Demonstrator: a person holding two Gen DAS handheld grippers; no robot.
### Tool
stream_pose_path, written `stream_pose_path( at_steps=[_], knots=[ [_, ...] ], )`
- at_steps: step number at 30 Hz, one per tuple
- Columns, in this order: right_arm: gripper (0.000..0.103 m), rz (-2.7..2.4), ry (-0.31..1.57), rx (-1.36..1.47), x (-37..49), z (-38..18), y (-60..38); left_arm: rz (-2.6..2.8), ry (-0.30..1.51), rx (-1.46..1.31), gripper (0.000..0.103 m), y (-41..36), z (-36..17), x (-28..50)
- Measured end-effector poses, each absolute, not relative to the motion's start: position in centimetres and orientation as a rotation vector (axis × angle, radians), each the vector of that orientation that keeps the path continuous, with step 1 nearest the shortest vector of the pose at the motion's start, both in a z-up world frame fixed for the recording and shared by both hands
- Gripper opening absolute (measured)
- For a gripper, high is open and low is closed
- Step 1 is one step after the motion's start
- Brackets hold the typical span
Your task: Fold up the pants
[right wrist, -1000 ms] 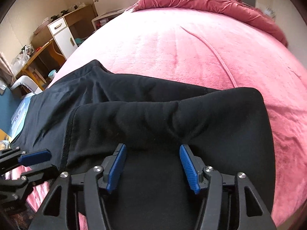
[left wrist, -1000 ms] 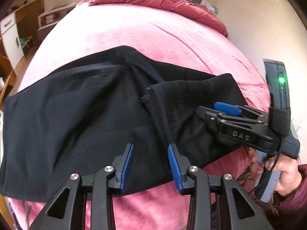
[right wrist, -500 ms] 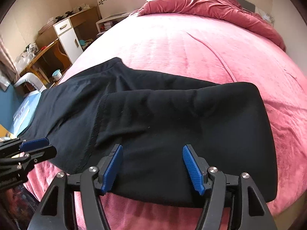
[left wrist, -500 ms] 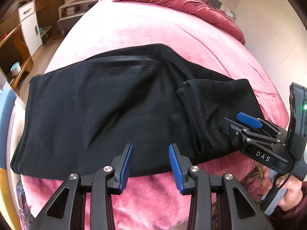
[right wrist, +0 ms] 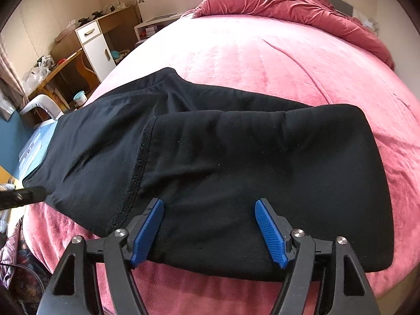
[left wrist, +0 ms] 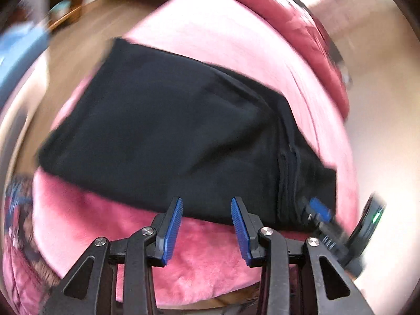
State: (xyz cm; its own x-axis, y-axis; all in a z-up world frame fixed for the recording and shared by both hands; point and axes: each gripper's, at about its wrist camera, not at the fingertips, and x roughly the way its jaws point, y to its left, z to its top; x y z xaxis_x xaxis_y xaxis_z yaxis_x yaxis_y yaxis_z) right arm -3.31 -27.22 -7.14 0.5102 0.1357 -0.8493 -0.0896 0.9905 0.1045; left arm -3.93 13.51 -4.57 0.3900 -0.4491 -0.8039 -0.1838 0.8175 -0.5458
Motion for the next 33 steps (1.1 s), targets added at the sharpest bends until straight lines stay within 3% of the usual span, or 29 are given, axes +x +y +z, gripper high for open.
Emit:
stream_pose_path(
  at_steps=[6,10,18,22,26,28,33],
  knots=[
    [0.076,0.139,1.019,0.072,-3.3,-7.3,-27.5,-0.013,1.121,-0.968,0.054,21.9,-6.1,-6.9],
    [0.077,0.138,1.016,0.085,-3.2,-7.4,-27.6,0.040,1.127,-1.120,0.054,24.1,-8.2,-7.4],
    [0.077,0.137,1.017,0.082,-3.1,-7.4,-27.6,0.098,1.115,-1.151,0.052,24.7,-10.0,-5.6],
    [0.077,0.134,1.019,0.076,-3.2,-7.4,-27.5,0.115,1.116,-1.100,0.038,24.8,-10.3,-4.5],
    [0.077,0.133,1.019,0.076,-3.2,-7.4,-27.4,0.133,1.126,-1.073,0.037,24.5,-10.8,-4.4],
    [0.077,0.133,1.018,0.076,-3.2,-7.4,-27.5,0.130,1.117,-1.015,0.022,24.1,-10.2,-4.2],
    [0.077,0.132,1.016,0.072,-3.3,-7.3,-27.4,0.028,1.011,-0.854,0.017,22.0,-6.5,-3.5]
  ],
)
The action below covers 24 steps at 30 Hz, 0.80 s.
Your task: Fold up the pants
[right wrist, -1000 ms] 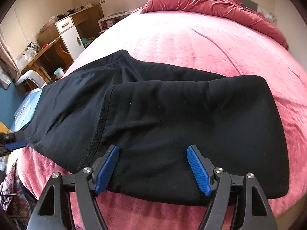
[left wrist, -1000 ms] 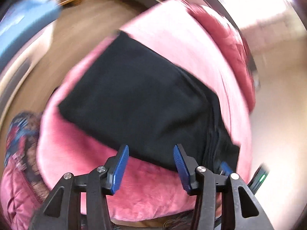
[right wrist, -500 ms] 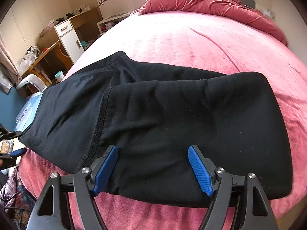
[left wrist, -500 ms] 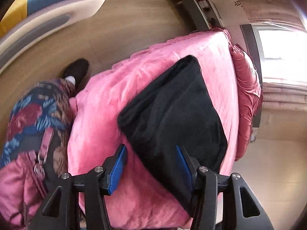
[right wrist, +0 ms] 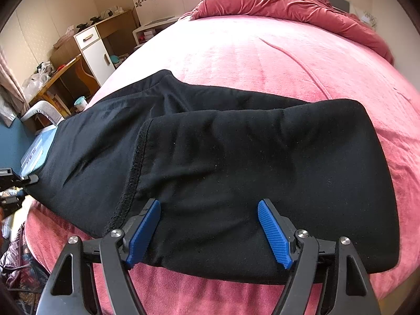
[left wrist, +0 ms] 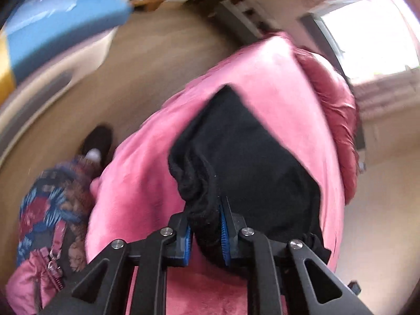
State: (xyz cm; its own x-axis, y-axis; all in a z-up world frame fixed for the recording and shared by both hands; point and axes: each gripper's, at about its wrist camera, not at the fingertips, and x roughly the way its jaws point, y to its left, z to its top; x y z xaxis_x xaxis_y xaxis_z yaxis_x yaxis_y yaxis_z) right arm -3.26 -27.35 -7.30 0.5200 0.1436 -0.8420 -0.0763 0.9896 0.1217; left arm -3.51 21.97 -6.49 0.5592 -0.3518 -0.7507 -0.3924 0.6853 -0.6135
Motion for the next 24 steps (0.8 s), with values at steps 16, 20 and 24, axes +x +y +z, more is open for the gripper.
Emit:
stream_pose_path(
  at_steps=[16,20,24],
  knots=[
    [0.076,0.709,1.029,0.628,1.3,-3.7,-26.2,-0.647,0.894,-0.372,0.016,6.9,-0.9,-1.2],
    [0.078,0.782,1.049,0.622,3.8,-3.3,-24.0,-0.676,0.903,-0.313,0.016,5.9,-0.9,-1.3],
    [0.078,0.867,1.089,0.529,5.1,-2.8,-20.5,-0.693,0.895,-0.268,0.016,5.3,-0.5,-0.9]
  ],
)
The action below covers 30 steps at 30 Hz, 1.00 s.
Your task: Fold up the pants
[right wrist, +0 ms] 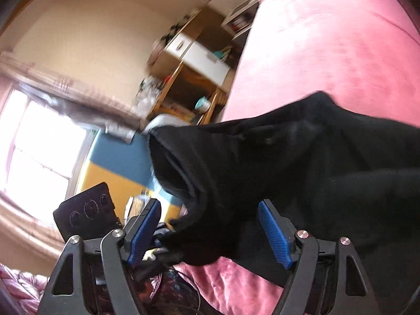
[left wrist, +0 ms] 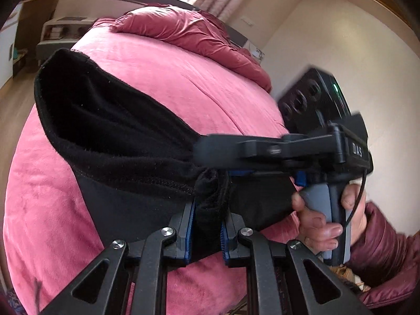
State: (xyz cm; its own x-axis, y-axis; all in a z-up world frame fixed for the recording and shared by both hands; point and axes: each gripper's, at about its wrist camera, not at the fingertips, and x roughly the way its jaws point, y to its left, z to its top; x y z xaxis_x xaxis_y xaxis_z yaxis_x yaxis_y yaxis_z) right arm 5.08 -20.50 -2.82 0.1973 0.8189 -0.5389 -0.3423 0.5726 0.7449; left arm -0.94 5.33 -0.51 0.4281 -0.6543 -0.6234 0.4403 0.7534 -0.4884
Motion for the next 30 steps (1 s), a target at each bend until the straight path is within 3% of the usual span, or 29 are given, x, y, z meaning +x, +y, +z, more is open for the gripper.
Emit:
stream_pose_path(
  at_steps=[4,6,7,8,9,10,13,22,30],
  knots=[
    [0.071,0.888,1.161,0.445,6.0,-3.7,-17.9,-0.707,0.879,-0.237,0.016,4.7,-0.1,-1.4],
    [0.046,0.876,1.215,0.403,6.4,-4.9,-17.2,-0.706,0.892,-0.219,0.016,4.6,-0.2,-1.5],
    [0.038,0.862,1.233,0.391,6.6,-5.5,-16.9,-0.696,0.898,-0.204,0.016,4.6,-0.3,-1.6],
    [0.022,0.852,1.227,0.374,6.6,-5.6,-16.7,-0.696,0.904,-0.203,0.016,4.6,-0.3,-1.6],
    [0.017,0.831,1.212,0.352,6.6,-5.4,-16.7,-0.708,0.908,-0.227,0.021,5.0,-0.2,-1.6],
    [0.016,0.817,1.195,0.352,6.5,-5.2,-16.9,-0.726,0.908,-0.253,0.030,5.5,0.1,-1.8],
    [0.015,0.787,1.133,0.431,6.4,-4.2,-19.0,-0.778,0.874,-0.342,0.038,8.2,1.2,-2.5],
    [0.015,0.788,0.986,0.517,3.6,0.9,-22.8,-0.591,0.963,-0.617,0.039,14.3,-2.3,0.6],
    [0.015,0.686,0.892,0.611,0.3,2.2,-28.1,-0.628,0.955,-0.407,0.039,7.7,-1.3,1.5]
  ],
)
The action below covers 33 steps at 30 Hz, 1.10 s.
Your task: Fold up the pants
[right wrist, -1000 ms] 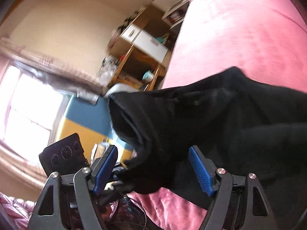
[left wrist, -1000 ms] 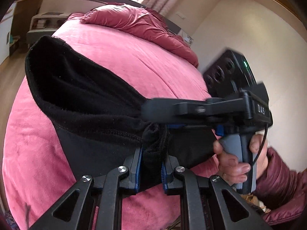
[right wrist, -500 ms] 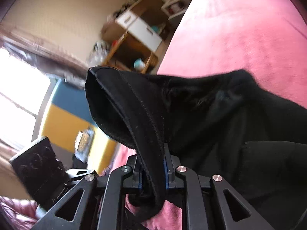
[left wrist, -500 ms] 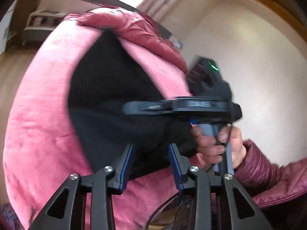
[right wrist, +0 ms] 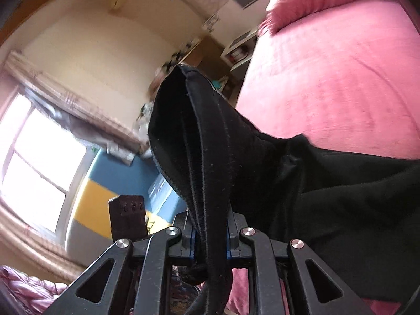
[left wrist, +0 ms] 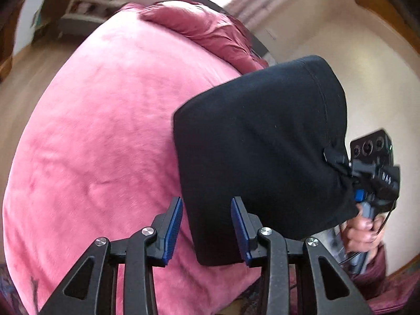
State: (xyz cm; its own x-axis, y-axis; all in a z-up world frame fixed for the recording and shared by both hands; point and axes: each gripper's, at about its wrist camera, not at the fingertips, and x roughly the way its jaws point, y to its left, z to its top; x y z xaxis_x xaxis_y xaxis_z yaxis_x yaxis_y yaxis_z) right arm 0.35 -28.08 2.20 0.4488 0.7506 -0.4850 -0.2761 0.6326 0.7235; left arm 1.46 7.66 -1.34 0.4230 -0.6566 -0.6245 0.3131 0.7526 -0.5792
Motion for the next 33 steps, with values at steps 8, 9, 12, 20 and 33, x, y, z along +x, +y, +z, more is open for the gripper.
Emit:
stream_pose_path(
  at_steps=[8,9,12,20,33],
  knots=[
    [0.015,0.528,0.853,0.682,-2.0,1.1,-34.1,-0.753,0.987,-0.330,0.039,1.9,-1.7,1.6],
    [0.015,0.507,0.851,0.686,-2.4,1.0,-35.0,-0.769,0.999,-0.320,0.039,1.2,-1.9,1.7],
    [0.015,0.431,0.873,0.698,-2.8,-0.5,-37.3,-0.803,1.037,-0.286,0.039,-0.7,-2.8,1.7],
    [0.015,0.222,1.006,0.809,-2.9,-7.9,-42.0,-0.876,1.116,-0.201,0.039,-4.5,-4.8,1.1],
    [0.021,0.194,1.040,0.770,-1.5,-10.2,-40.5,-0.604,0.975,0.039,0.039,-5.1,-2.1,-0.6]
  ],
)
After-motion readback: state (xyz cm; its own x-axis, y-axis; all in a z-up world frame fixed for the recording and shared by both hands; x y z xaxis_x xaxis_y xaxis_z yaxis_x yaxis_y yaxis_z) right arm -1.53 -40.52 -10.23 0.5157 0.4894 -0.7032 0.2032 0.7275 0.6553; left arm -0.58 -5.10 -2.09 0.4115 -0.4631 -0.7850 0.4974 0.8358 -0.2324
